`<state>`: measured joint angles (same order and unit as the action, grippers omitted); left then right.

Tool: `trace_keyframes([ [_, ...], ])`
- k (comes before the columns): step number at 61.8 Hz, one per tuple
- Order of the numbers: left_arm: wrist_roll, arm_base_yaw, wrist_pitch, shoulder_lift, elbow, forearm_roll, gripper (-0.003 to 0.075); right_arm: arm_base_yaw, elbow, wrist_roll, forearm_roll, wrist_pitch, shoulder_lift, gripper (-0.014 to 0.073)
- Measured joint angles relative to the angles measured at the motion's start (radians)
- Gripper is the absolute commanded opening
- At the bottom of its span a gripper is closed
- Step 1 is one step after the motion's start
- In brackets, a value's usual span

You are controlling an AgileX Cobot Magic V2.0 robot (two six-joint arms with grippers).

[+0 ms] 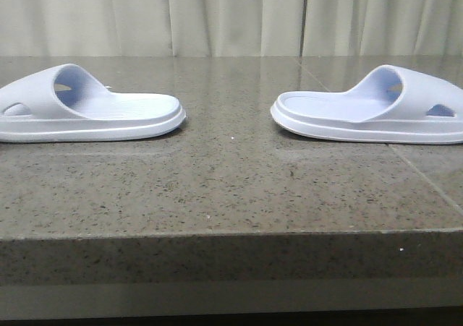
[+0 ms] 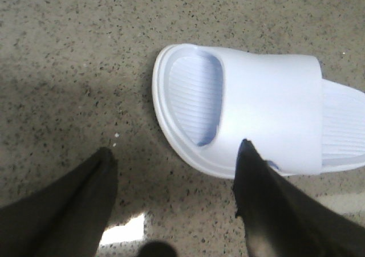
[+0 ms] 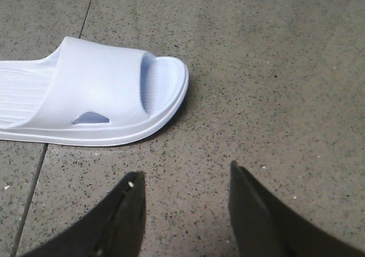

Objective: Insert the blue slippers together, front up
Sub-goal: 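Close the left gripper on the heel rim of its slipper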

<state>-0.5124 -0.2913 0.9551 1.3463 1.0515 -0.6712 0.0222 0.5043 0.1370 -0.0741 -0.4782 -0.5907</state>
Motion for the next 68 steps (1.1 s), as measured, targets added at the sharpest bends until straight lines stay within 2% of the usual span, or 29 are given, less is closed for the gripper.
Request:
trace_keyframes([
  [9, -0.046, -0.006, 0.008, 0.100, 0.046, -0.074, 0.0438, 0.000, 0.000, 0.000, 0.000, 0.000, 0.000, 0.0374],
  [23, -0.059, -0.006, 0.015, 0.224, 0.119, -0.095, 0.0438, 0.000, 0.000, 0.000, 0.000, 0.000, 0.000, 0.0374],
  [30, -0.063, -0.006, 0.015, 0.265, 0.136, -0.099, 0.0404, 0.000, 0.000, 0.000, 0.000, 0.000, 0.000, 0.0374],
  [42, -0.078, -0.006, 0.015, 0.314, 0.142, -0.114, 0.0334, 0.000, 0.000, 0.000, 0.000, 0.000, 0.000, 0.0374],
  [68, -0.130, -0.006, 0.037, 0.361, 0.145, -0.192, 0.0333, 0.000, 0.000, 0.000, 0.000, 0.000, 0.000, 0.0374],
])
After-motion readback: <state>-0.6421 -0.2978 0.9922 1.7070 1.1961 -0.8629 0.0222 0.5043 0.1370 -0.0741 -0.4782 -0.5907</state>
